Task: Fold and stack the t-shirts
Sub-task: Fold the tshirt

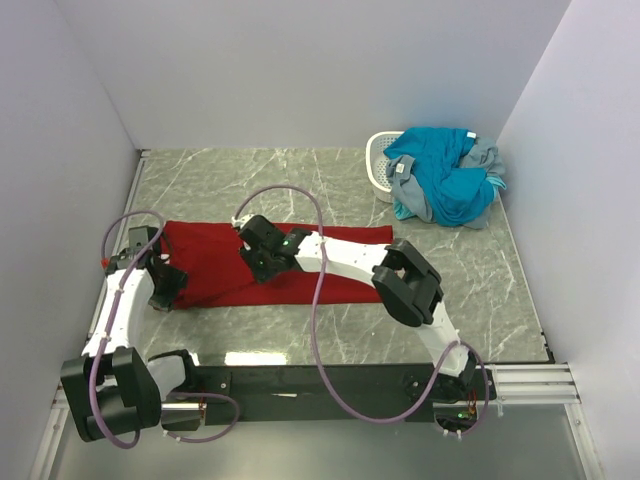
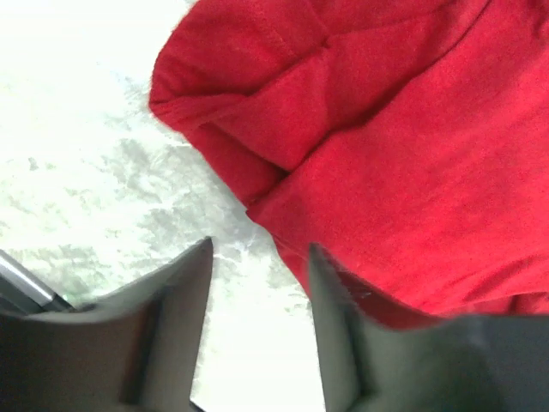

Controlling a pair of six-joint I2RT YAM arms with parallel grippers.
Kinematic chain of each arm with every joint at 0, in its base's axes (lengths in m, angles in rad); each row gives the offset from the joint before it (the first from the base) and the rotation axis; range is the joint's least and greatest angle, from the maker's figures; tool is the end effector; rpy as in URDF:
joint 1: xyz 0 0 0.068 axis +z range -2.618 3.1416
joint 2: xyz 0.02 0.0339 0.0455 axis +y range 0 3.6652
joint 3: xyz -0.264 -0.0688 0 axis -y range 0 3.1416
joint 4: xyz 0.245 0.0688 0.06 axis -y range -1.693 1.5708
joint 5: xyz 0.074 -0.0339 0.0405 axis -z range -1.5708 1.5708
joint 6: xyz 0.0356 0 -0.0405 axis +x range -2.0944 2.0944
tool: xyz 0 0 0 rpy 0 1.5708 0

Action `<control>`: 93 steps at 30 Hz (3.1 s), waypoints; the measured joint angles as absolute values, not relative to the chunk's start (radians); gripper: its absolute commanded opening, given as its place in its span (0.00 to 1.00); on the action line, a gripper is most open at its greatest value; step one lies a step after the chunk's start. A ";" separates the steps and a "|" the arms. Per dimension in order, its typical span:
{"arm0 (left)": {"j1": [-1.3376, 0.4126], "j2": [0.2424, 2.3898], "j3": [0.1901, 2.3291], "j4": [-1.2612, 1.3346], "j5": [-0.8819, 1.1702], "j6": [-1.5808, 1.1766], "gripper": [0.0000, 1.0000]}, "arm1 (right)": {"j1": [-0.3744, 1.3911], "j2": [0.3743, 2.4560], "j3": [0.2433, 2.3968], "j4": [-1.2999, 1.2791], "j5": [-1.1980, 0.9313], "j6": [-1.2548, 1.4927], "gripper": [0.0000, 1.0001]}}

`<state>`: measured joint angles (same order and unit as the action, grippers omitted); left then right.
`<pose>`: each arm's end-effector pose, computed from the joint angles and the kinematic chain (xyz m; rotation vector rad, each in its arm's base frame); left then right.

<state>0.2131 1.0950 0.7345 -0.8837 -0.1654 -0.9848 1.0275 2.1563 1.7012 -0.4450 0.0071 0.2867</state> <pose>0.1791 0.0447 0.2146 -1.5972 2.2726 0.0411 0.2486 0.4111 0.1939 -0.9217 2.3823 0.5366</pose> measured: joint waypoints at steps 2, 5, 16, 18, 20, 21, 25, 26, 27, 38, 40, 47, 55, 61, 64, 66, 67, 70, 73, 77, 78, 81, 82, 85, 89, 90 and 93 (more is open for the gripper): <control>0.215 1.082 0.745 -0.906 -0.170 -0.989 0.68 | 1.026 2.130 1.696 -0.465 0.007 0.270 0.42; 0.215 1.061 0.770 -0.936 -0.173 -0.991 0.71 | 1.018 2.072 1.697 -0.494 0.018 0.249 0.43; 0.080 1.126 0.833 -0.743 -0.163 -1.012 0.72 | 0.641 1.787 1.500 -0.459 0.034 0.256 0.44; 0.024 1.217 0.865 -0.695 -0.155 -1.018 0.72 | 0.558 1.790 1.464 -0.448 0.036 0.252 0.44; -0.022 1.331 0.910 -0.635 -0.147 -1.025 0.72 | 0.508 1.801 1.439 -0.449 0.041 0.242 0.44; -0.038 1.389 0.933 -0.604 -0.136 -1.034 0.72 | 0.488 1.812 1.430 -0.448 0.039 0.237 0.44; -0.054 1.549 0.976 -0.526 -0.107 -1.061 0.73 | 0.431 1.877 1.429 -0.445 0.020 0.236 0.43; -0.054 1.576 0.978 -0.514 -0.103 -1.067 0.73 | 0.422 1.890 1.429 -0.445 0.012 0.237 0.43; -0.054 1.602 0.979 -0.500 -0.099 -1.073 0.73 | 0.409 1.908 1.429 -0.448 0.005 0.237 0.43; -0.051 1.783 1.111 -0.477 -0.065 -1.066 0.73 | 0.369 2.009 1.434 -0.508 -0.108 0.262 0.41; -0.051 1.815 1.153 -0.478 -0.062 -1.049 0.73 | 0.369 2.020 1.434 -0.521 -0.123 0.268 0.41; -0.052 1.952 1.339 -0.504 -0.071 -0.968 0.73 | 0.369 2.020 1.415 -0.522 -0.144 0.301 0.40; -0.057 2.125 1.592 -0.528 -0.103 -0.887 0.74 | 0.380 1.962 1.322 -0.496 -0.171 0.380 0.40; -0.062 2.168 1.655 -0.505 -0.107 -0.841 0.75 | 0.466 1.895 1.226 -0.478 -0.166 0.434 0.40; -0.072 2.174 1.665 -0.492 -0.116 -0.811 0.75 | 0.533 1.872 1.196 -0.481 -0.160 0.454 0.40; -0.080 2.175 1.670 -0.492 -0.121 -0.797 0.75 | 0.576 1.861 1.187 -0.493 -0.152 0.461 0.40; -0.083 2.175 1.670 -0.492 -0.121 -0.792 0.75 | 0.593 1.860 1.188 -0.504 -0.146 0.461 0.40; -0.091 2.170 1.670 -0.494 -0.119 -0.778 0.76 | 0.625 1.859 1.199 -0.542 -0.134 0.458 0.40; -0.093 2.146 1.670 -0.515 -0.118 -0.771 0.76 | 0.632 1.859 1.230 -0.603 -0.120 0.447 0.41; -0.094 2.058 1.654 -0.537 -0.121 -0.772 0.77 | 0.630 1.857 1.304 -0.651 -0.098 0.409 0.41; -0.092 2.022 1.633 -0.535 -0.121 -0.773 0.77 | 0.630 1.855 1.319 -0.651 -0.096 0.398 0.40; -0.081 1.911 1.543 -0.519 -0.121 -0.783 0.77 | 0.630 1.853 1.335 -0.648 -0.095 0.368 0.40; -0.076 1.887 1.514 -0.513 -0.120 -0.788 0.77 | 0.630 1.853 1.333 -0.648 -0.096 0.361 0.40; -0.056 1.863 1.428 -0.492 -0.116 -0.807 0.77 | 0.630 1.853 1.309 -0.640 -0.103 0.343 0.41; -0.027 1.911 1.347 -0.494 -0.099 -0.829 0.76 | 0.630 1.854 1.260 -0.632 -0.120 0.331 0.40; -0.020 1.932 1.338 -0.494 -0.097 -0.833 0.77 | 0.630 1.854 1.249 -0.628 -0.125 0.328 0.40; -0.011 1.944 1.340 -0.475 -0.095 -0.843 0.76 | 0.630 1.858 1.230 -0.623 -0.141 0.327 0.40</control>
<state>-0.0113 1.9438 1.3396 -0.4751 -0.0948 -0.8429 0.6304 1.8576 1.2301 -0.6228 -0.1410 0.3267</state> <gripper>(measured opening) 0.763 0.405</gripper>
